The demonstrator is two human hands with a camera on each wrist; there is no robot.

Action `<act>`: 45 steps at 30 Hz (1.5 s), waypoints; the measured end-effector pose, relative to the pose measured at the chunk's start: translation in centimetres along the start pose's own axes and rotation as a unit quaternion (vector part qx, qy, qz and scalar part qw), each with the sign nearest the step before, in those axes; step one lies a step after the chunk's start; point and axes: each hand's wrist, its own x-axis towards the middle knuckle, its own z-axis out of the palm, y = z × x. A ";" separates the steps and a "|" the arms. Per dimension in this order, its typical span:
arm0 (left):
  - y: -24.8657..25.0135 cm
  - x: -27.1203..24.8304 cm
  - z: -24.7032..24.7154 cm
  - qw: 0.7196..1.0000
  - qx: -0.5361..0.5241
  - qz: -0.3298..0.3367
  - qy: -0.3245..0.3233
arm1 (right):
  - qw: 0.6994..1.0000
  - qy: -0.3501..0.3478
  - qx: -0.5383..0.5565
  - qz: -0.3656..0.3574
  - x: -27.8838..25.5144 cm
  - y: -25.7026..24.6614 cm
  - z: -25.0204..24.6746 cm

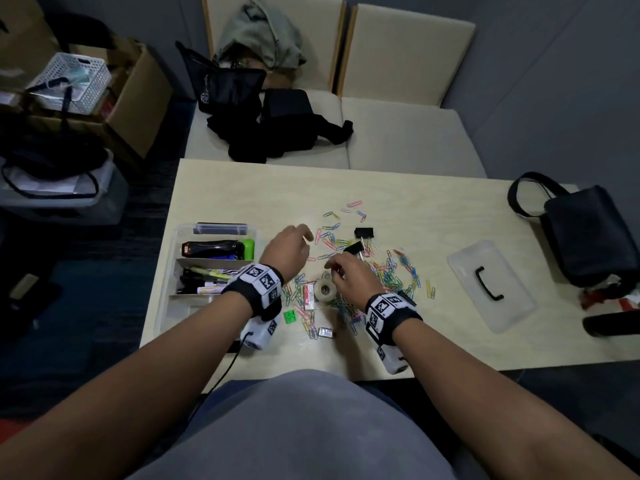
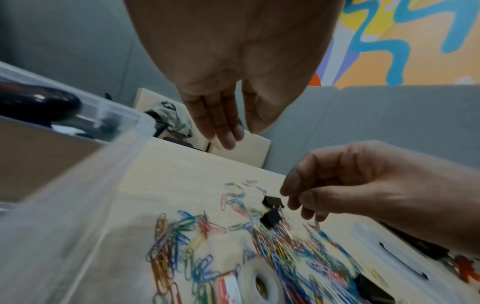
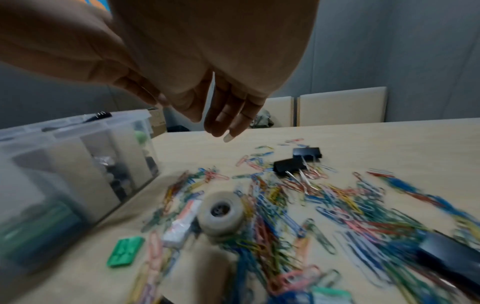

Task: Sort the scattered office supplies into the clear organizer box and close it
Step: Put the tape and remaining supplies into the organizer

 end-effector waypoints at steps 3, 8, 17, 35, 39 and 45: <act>0.9 -0.1 2.4 0.995 0.048 -0.025 -0.081 | 0.998 -0.045 -0.039 0.004 -0.8 2.0 -0.1; -0.2 -1.0 6.0 0.956 0.188 -0.086 -0.210 | 0.979 -0.167 -0.110 -0.035 -2.0 3.8 1.4; -2.9 -3.7 9.6 0.906 0.241 -0.170 -0.302 | 0.941 -0.238 -0.195 -0.144 -2.3 4.1 5.4; -2.7 -2.3 9.9 0.955 0.088 -0.211 -0.189 | 0.969 -0.199 0.134 0.055 0.0 7.0 3.2; -2.4 -2.2 10.4 0.962 0.048 -0.213 -0.165 | 0.973 -0.180 0.128 0.064 1.0 8.0 3.4; -2.4 -2.3 10.9 0.947 0.062 -0.251 -0.189 | 0.989 -0.128 0.015 0.071 1.6 8.1 4.8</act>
